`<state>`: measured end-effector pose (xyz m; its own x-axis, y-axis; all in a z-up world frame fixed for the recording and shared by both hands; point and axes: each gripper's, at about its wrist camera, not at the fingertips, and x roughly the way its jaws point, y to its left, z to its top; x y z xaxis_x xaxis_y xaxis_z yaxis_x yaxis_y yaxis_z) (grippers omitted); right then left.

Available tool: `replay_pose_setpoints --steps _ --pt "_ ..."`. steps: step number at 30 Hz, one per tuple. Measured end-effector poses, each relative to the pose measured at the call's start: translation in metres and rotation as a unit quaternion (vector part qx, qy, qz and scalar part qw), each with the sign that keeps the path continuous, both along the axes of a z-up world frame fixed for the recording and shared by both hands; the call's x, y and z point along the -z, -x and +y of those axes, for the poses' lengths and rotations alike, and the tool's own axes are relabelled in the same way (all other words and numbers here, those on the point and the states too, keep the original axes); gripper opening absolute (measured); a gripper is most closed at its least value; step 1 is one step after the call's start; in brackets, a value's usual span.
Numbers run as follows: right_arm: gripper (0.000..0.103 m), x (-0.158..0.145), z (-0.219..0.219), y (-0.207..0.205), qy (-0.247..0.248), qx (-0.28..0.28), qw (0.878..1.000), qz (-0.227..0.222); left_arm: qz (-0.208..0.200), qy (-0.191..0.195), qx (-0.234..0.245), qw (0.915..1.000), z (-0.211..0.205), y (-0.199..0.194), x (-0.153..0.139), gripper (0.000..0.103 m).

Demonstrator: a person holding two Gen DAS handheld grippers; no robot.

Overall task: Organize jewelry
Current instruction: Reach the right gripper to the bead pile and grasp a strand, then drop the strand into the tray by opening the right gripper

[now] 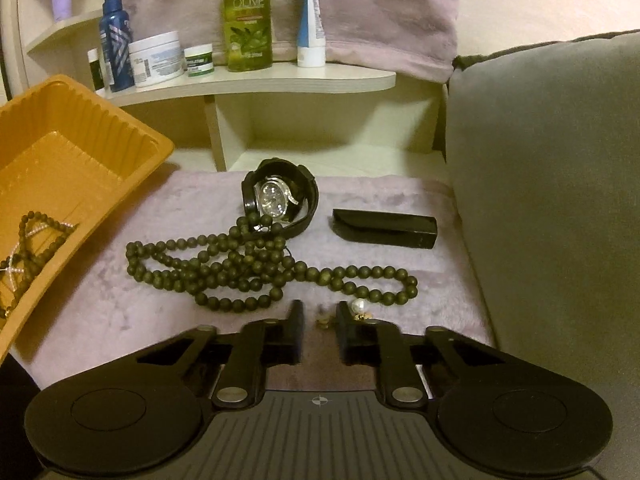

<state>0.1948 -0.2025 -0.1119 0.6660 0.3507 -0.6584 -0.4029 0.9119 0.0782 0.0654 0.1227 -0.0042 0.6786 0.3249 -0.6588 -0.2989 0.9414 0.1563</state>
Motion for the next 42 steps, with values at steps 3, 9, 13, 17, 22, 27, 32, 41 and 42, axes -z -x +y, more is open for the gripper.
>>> replay_pose_setpoints --steps 3,9,13,17,22,27,32,41,42 --pt "0.009 -0.001 0.000 0.002 0.002 0.000 1.000 -0.003 0.000 0.000 0.000 1.0000 0.000 0.000 0.000 0.005" --pt "0.009 -0.020 0.004 0.014 -0.006 -0.011 1.000 -0.023 0.000 0.000 0.000 1.0000 0.000 0.000 0.000 0.005" --pt "0.009 -0.044 0.020 0.025 -0.038 -0.041 0.998 -0.032 -0.001 0.000 0.000 1.0000 0.000 0.000 0.000 0.005" --pt "0.009 -0.066 0.048 0.033 -0.077 -0.098 0.992 -0.031 -0.001 0.001 -0.001 1.0000 -0.001 -0.001 -0.001 0.005" --pt "0.009 -0.078 0.089 0.046 -0.105 -0.176 0.979 -0.017 -0.003 0.002 -0.001 1.0000 -0.001 -0.001 -0.001 0.005" --pt "0.009 -0.077 0.118 0.057 -0.104 -0.226 0.968 -0.011 -0.004 0.003 0.000 1.0000 -0.002 0.000 -0.001 0.005" --pt "0.009 -0.071 0.132 0.061 -0.106 -0.252 0.962 -0.001 -0.004 0.004 0.000 1.0000 -0.002 -0.001 -0.001 0.005" --pt "0.016 -0.068 0.129 0.059 -0.145 -0.273 0.951 0.011 -0.004 0.004 0.000 1.0000 -0.002 -0.001 -0.001 0.005" --pt "0.022 -0.068 0.127 0.058 -0.147 -0.268 0.952 0.010 -0.004 0.004 0.000 1.0000 -0.002 -0.001 -0.002 0.005"
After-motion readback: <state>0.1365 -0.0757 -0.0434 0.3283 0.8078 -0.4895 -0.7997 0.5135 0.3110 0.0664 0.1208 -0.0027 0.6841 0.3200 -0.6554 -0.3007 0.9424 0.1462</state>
